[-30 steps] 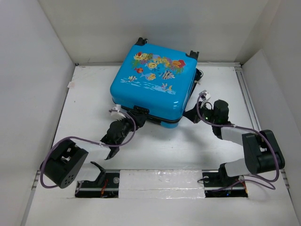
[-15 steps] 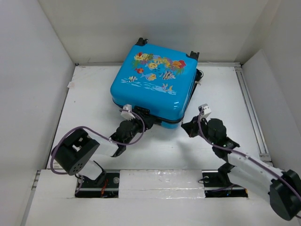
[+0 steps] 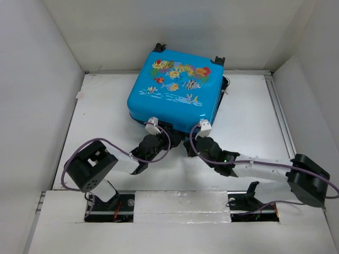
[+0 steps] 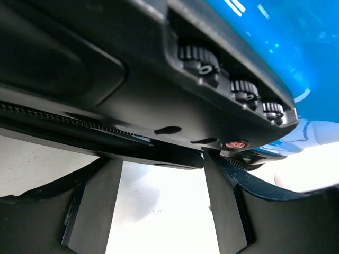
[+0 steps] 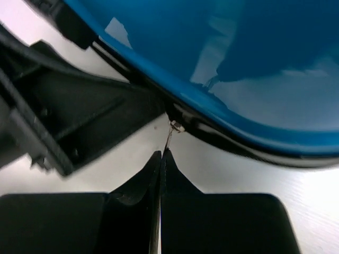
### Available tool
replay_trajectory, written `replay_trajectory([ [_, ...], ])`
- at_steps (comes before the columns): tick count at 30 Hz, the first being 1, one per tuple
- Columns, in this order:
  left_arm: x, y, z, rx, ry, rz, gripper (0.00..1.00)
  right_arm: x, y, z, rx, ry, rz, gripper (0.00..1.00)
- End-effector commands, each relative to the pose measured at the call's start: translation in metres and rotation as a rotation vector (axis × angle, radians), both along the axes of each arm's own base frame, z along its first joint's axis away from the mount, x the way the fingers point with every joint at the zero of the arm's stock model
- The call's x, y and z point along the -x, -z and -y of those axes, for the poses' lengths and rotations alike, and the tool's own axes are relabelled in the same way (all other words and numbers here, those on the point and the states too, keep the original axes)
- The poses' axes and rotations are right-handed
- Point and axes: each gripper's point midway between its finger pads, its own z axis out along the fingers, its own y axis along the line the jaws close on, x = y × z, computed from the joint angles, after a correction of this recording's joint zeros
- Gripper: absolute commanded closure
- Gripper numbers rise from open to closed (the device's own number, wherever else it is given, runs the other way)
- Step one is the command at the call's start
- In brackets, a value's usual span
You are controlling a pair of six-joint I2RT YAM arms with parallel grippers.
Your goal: Pack the luggage
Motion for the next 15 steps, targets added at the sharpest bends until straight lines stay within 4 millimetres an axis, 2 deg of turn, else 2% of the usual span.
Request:
replay_trajectory([
  [1,-0.014,-0.071,0.011,0.157,-0.013,0.145,0.42,-0.001,-0.042,-0.053,-0.182,-0.074,0.07,1.0],
  [4,-0.002,-0.061,-0.007,0.079,-0.022,0.144,0.32,-0.015,-0.044,-0.073,-0.218,-0.069,0.116,1.0],
  [5,0.008,-0.067,-0.022,0.077,-0.037,0.167,0.27,-0.014,-0.037,-0.076,-0.207,-0.082,0.105,1.0],
  [6,0.007,-0.067,-0.04,0.053,-0.106,0.176,0.2,-0.013,-0.037,-0.076,-0.216,-0.079,0.098,1.0],
  [7,0.011,-0.058,-0.057,0.013,-0.151,0.151,0.19,-0.009,-0.026,-0.069,-0.203,-0.078,0.09,1.0],
  [8,0.016,-0.06,-0.07,0.003,-0.187,0.164,0.19,-0.009,-0.025,-0.065,-0.208,-0.08,0.09,1.0],
  [9,0.023,-0.087,-0.091,0.064,-0.245,0.231,0.19,-0.007,-0.03,-0.062,-0.225,-0.077,0.091,1.0],
  [10,0.02,-0.1,-0.111,0.071,-0.343,0.265,0.17,-0.005,-0.026,-0.058,-0.213,-0.077,0.083,1.0],
  [11,0.019,-0.096,-0.126,0.003,-0.398,0.258,0.16,-0.002,-0.025,-0.058,-0.215,-0.09,0.079,1.0],
  [12,0.014,-0.123,-0.137,0.028,-0.467,0.288,0.15,0.001,-0.022,-0.056,-0.208,-0.098,0.072,1.0],
  [13,0.004,-0.139,-0.164,0.022,-0.604,0.298,0.13,0.002,-0.02,-0.056,-0.202,-0.108,0.064,1.0],
  [14,-0.003,-0.142,-0.174,-0.026,-0.649,0.276,0.09,0.004,-0.02,-0.057,-0.203,-0.117,0.061,1.0],
  [15,-0.014,-0.153,-0.181,-0.01,-0.684,0.258,0.09,0.004,-0.018,-0.056,-0.194,-0.117,0.055,1.0],
])
